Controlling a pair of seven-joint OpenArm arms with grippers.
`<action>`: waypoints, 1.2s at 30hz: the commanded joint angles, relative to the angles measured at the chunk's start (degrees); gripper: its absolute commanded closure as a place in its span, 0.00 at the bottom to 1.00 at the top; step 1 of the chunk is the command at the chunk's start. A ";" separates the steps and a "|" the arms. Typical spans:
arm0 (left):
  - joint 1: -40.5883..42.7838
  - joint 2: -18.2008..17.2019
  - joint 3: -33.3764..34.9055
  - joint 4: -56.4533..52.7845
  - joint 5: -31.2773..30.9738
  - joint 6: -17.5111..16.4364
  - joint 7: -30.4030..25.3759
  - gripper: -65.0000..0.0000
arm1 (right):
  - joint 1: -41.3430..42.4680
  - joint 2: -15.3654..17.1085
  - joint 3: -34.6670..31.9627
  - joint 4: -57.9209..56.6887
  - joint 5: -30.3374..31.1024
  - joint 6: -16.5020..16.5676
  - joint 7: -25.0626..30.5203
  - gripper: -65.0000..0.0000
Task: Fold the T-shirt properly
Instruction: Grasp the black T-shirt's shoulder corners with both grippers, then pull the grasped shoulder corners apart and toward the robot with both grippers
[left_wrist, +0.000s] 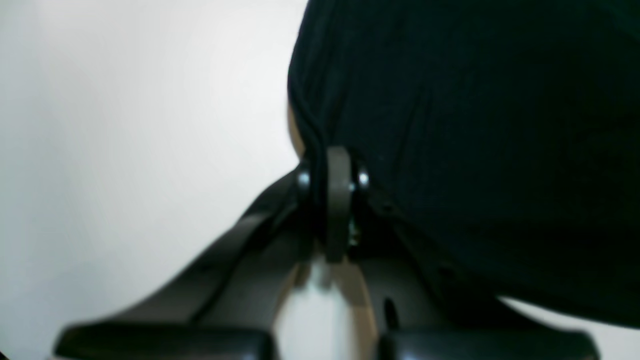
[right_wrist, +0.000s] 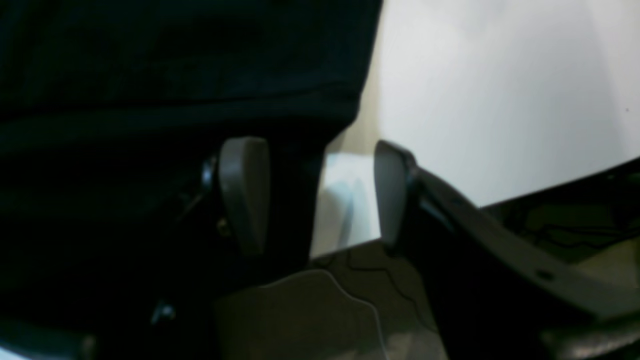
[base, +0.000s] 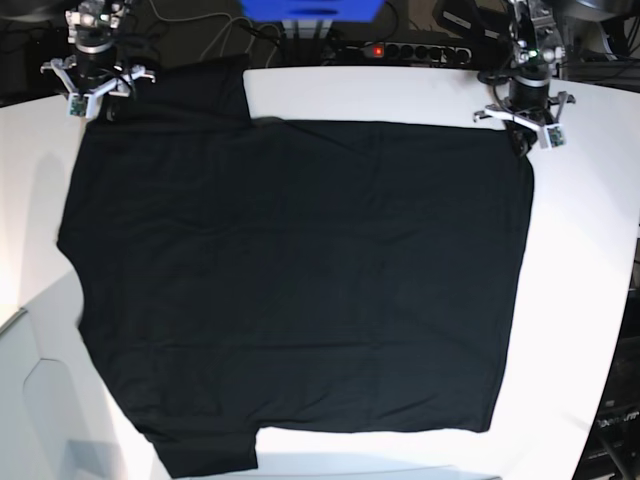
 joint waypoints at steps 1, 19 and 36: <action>1.19 -0.34 -0.32 0.68 0.34 0.30 0.52 0.95 | -0.34 0.22 0.03 -0.17 -0.88 0.50 -2.76 0.48; 3.47 -0.34 -0.32 4.37 0.34 0.30 0.52 0.95 | -0.16 0.48 0.47 4.23 -0.88 0.50 -2.14 1.00; 1.63 2.82 -6.30 11.66 0.34 0.57 0.96 0.95 | 7.31 2.06 0.21 14.16 -0.97 0.50 -2.67 1.00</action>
